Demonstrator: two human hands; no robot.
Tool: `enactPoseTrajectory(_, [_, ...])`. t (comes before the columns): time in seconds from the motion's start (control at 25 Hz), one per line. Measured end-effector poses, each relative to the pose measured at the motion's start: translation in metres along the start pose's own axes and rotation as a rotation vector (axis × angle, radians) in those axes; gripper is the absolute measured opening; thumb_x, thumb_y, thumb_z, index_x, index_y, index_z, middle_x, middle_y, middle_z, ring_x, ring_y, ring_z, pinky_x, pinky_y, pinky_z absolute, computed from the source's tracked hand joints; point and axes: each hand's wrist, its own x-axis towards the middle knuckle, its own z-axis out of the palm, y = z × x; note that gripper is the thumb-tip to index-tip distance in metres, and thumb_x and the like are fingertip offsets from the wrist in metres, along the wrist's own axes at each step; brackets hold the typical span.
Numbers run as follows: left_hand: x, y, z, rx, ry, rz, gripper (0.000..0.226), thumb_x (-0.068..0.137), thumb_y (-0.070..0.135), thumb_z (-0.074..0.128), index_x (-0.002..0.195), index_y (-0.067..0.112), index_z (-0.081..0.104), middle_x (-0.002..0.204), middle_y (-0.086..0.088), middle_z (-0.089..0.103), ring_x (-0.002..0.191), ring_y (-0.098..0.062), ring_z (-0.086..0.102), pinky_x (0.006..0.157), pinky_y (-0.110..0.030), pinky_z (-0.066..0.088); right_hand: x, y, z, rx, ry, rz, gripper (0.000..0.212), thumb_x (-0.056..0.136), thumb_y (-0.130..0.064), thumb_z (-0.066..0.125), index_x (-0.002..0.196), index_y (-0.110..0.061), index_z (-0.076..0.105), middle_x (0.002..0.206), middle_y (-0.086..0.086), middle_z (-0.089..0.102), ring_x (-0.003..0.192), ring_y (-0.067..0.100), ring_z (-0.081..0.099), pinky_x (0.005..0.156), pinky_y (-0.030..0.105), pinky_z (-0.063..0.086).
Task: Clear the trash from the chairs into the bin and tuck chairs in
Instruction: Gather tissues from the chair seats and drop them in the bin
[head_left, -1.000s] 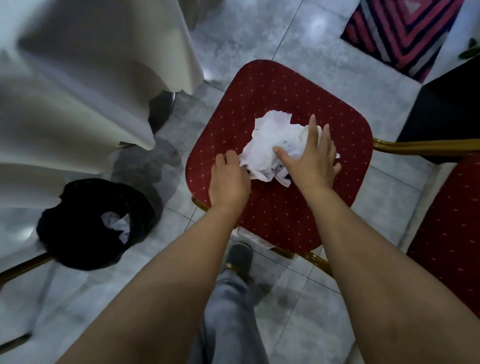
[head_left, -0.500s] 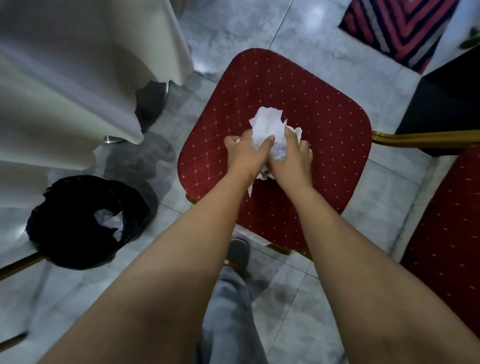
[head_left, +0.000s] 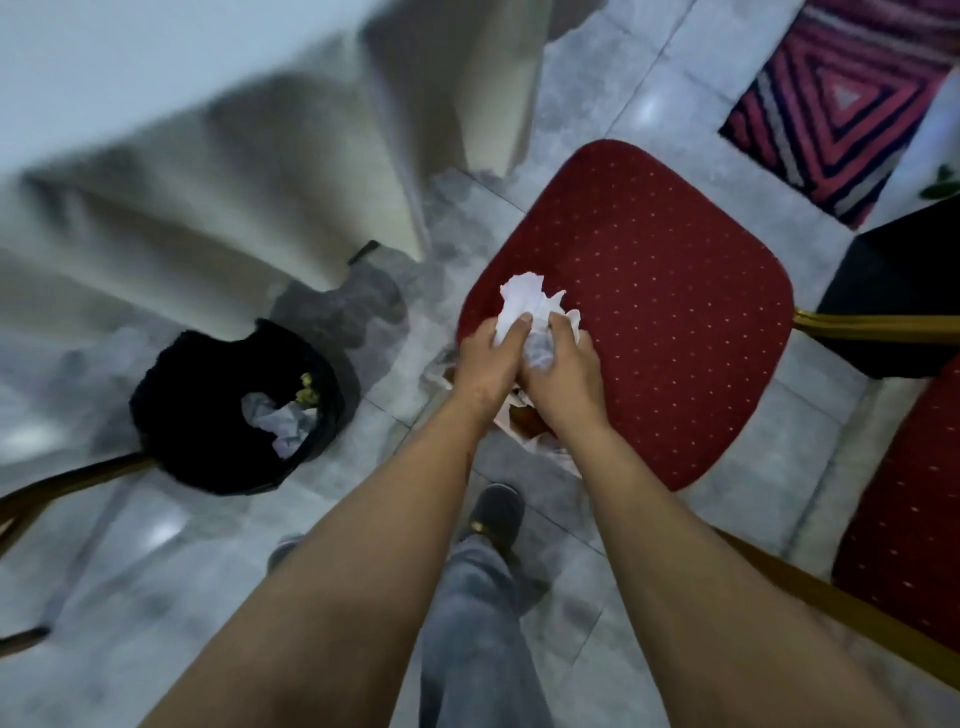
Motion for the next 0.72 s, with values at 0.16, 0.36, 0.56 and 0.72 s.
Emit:
enactPoseTrajectory(0.16, [-0.037,-0.039,-0.107,-0.052,0.11,-0.071,0.056,0.088,0.052,0.055,0.129,0.013,0.057,0.12,-0.008,0.065,0.106,-0.02,0.065,0.094,-0.038,0.053,-0.053,-0.056,0.08,-0.099,-0.117,-0.086,0.071,0.085,-0.044,0.063,0.147,-0.027,0.034,0.138,0.015,0.044,0.121,0.034,0.05,0.099,0.043,0.047])
enactPoseTrajectory(0.36, [-0.07,-0.099,-0.247,-0.025,0.213,-0.152,0.048,0.093,0.046,0.052,0.124,0.01,0.059,0.116,-0.009,0.067,0.104,-0.023,0.064,0.096,-0.04,0.051,-0.122,-0.118,0.202,-0.094,-0.275,-0.093,0.07,0.086,-0.045,0.065,0.146,-0.026,0.035,0.139,0.017,0.043,0.126,0.035,0.047,0.1,0.038,0.045])
enactPoseTrajectory(0.56, [-0.07,-0.136,-0.332,-0.04,0.273,-0.246,0.048,0.097,0.042,0.048,0.136,0.015,0.041,0.115,-0.001,0.055,0.102,-0.021,0.056,0.087,-0.035,0.049,-0.135,-0.145,0.29,-0.087,-0.334,-0.093,0.065,0.084,-0.049,0.066,0.14,-0.03,0.04,0.131,0.011,0.045,0.118,0.031,0.052,0.091,0.04,0.051])
enactPoseTrajectory(0.72, [-0.03,-0.155,-0.374,-0.189,0.27,-0.281,0.05,0.099,0.039,0.046,0.145,0.021,0.035,0.133,-0.004,0.052,0.112,-0.026,0.056,0.092,-0.041,0.05,-0.094,-0.158,0.342,-0.049,-0.325,-0.114,0.067,0.079,-0.055,0.067,0.138,-0.035,0.043,0.132,0.009,0.048,0.116,0.028,0.054,0.09,0.04,0.052])
